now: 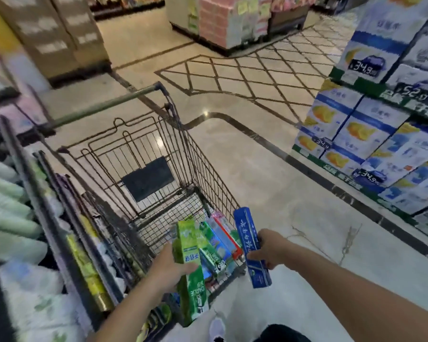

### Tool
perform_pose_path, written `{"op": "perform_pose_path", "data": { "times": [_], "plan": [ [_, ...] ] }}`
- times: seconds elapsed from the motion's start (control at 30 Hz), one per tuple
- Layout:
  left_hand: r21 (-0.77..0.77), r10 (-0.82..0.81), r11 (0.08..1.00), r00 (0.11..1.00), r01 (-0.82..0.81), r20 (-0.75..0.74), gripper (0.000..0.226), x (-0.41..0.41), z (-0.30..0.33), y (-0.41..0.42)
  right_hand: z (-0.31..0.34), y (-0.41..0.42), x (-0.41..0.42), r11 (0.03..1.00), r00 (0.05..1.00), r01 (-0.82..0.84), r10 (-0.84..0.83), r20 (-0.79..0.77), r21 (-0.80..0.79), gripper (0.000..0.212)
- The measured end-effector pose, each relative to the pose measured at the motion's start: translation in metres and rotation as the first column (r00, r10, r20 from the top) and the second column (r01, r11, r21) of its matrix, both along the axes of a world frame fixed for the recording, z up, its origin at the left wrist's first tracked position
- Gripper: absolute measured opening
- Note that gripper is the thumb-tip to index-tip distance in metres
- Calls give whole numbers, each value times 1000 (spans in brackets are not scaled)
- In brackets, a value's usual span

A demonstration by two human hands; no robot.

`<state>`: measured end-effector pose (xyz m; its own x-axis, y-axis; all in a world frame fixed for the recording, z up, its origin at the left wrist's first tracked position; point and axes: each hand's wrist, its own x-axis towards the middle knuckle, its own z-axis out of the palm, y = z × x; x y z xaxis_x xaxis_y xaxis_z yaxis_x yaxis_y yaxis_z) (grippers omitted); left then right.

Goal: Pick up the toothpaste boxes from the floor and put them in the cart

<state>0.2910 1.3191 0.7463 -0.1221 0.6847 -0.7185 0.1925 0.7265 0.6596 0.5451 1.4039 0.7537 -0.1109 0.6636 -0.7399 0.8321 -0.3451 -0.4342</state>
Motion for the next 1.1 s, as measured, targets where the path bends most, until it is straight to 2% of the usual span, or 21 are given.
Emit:
{"op": "perform_pose_path", "data": {
  "times": [0.07, 0.2, 0.33, 0.43, 0.57, 0.67, 0.73, 0.83, 0.97, 1.1],
  "plan": [
    [-5, 34, 999, 999, -35, -18, 52, -7, -7, -1, -13, 22, -16, 997, 996, -81, 81, 45, 16, 28],
    [-58, 102, 993, 993, -106, -65, 53, -13, -28, -4, -48, 64, -45, 958, 952, -285, 280, 123, 22, 27],
    [-122, 231, 963, 968, -241, -94, 75, -1, -50, 2, -102, 99, -70, 911, 897, -413, 409, 170, -11, 34],
    [-200, 264, 938, 958, -283, -115, 89, 11, -75, 5, -146, 113, -84, 854, 835, -518, 517, 187, -51, 36],
    [-278, 341, 894, 936, -352, -89, 99, 29, -107, 12, -185, 128, -95, 845, 826, -527, 534, 182, -92, 34],
    [-316, 314, 888, 943, -333, -113, 111, 37, -129, 18, -205, 133, -97, 822, 802, -556, 570, 177, -128, 30],
    [-318, 285, 893, 947, -319, -150, 109, 41, -139, 24, -212, 134, -96, 811, 793, -567, 585, 168, -144, 28],
    [-310, 273, 895, 943, -321, -188, 110, 42, -150, 39, -217, 136, -94, 766, 748, -627, 643, 166, -143, 38],
    [-307, 183, 907, 928, -287, -325, 99, 42, -164, 64, -219, 135, -86, 747, 730, -650, 665, 159, -141, 40],
    [-347, 52, 903, 865, -255, -499, 83, 41, -173, 92, -211, 143, -70, 774, 765, -625, 633, 114, -100, 29]
  ]
}}
